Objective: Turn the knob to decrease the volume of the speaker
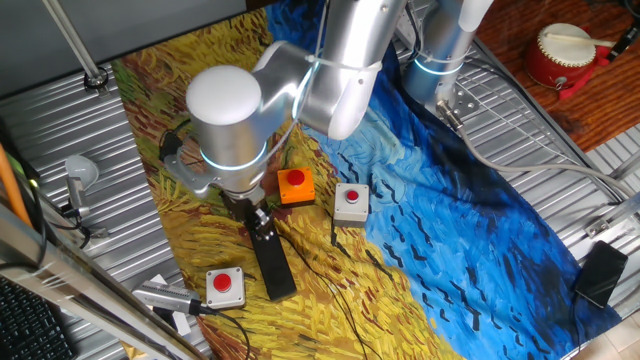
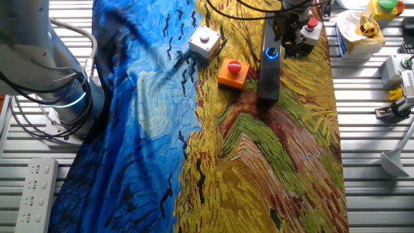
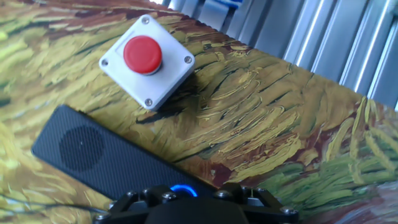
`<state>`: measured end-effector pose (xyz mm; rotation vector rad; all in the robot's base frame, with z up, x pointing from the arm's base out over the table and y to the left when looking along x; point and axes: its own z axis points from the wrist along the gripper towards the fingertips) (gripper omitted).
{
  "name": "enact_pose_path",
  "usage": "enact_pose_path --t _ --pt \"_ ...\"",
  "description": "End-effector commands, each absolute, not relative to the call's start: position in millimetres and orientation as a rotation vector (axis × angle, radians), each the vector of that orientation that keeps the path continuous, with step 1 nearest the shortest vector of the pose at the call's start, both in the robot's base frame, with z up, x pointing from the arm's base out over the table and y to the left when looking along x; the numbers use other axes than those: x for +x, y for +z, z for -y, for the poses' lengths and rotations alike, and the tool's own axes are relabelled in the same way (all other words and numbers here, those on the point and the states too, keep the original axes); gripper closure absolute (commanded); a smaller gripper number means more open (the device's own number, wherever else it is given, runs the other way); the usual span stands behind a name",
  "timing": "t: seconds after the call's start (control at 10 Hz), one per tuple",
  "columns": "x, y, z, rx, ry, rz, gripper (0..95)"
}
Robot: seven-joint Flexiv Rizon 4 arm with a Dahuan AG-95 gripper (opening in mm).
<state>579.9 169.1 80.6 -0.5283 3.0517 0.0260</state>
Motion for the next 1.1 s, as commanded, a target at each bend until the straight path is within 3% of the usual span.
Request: enact_pose_path --t 0.1,1.1 --pt "579 81 -170 -0.488 0.028 -3.064 38.0" --pt "569 75 -169 -0.383 0.040 -3.094 38.0"
